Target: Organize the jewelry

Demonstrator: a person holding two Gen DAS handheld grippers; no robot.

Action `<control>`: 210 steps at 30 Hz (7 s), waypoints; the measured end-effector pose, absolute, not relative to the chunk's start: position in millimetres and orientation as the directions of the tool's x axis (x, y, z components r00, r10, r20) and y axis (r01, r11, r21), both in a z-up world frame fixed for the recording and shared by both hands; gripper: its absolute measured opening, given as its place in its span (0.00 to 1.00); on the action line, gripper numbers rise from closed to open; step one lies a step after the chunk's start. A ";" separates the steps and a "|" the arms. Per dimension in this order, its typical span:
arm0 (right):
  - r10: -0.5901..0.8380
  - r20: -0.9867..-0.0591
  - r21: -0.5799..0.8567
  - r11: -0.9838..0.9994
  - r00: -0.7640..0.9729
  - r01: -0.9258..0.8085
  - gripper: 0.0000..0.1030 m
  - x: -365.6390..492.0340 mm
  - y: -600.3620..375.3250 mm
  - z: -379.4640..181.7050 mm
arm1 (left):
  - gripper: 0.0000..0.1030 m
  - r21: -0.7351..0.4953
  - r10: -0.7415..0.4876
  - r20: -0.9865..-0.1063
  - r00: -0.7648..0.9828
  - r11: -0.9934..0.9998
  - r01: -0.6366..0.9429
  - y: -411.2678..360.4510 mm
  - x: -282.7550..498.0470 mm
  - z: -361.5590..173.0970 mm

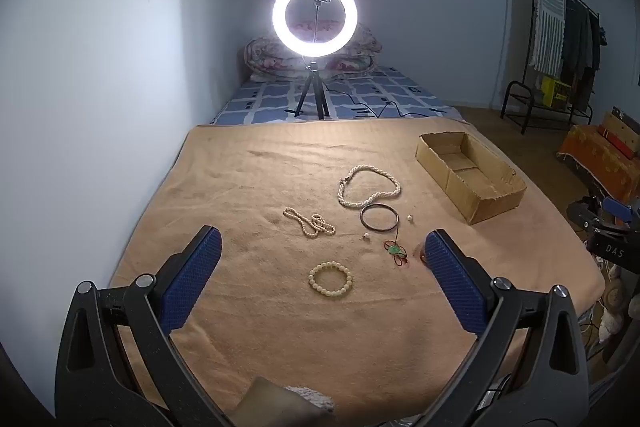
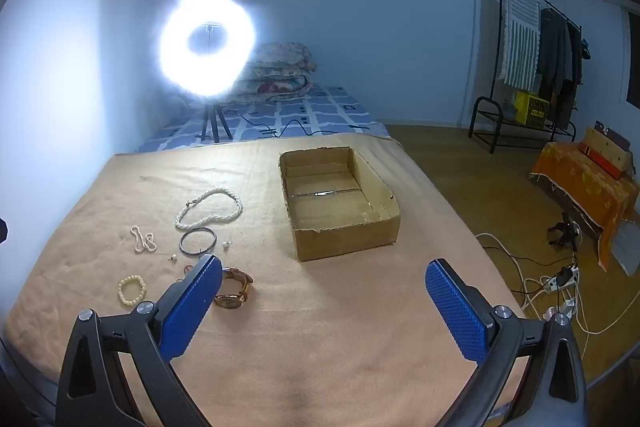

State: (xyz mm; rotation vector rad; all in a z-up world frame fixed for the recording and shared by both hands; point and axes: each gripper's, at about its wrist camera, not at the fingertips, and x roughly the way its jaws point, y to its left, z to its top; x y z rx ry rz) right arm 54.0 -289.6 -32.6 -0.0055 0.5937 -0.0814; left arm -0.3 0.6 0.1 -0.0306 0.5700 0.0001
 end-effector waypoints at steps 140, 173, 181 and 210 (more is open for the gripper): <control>0.329 -0.871 -0.023 0.714 0.365 -0.700 0.48 173.9 -184.1 -161.8 | 0.48 -0.246 -0.225 -0.917 0.329 0.969 -0.022 44.6 155.0 -168.1; 0.285 -0.904 0.002 0.748 0.318 -0.663 0.04 209.5 -166.9 -198.0 | 0.05 -0.132 -0.132 -0.931 0.341 0.991 0.023 34.4 189.5 -188.1; 0.337 -0.878 0.051 0.773 0.341 -0.632 0.03 206.3 -177.3 -182.4 | 0.05 -0.156 -0.159 -0.889 0.429 0.987 0.043 29.1 183.4 -152.1; 0.432 -0.699 0.159 0.871 0.569 -0.465 0.03 203.7 -278.6 -77.4 | 0.05 -0.248 -0.318 -0.767 0.557 0.948 0.198 -35.4 205.2 -68.6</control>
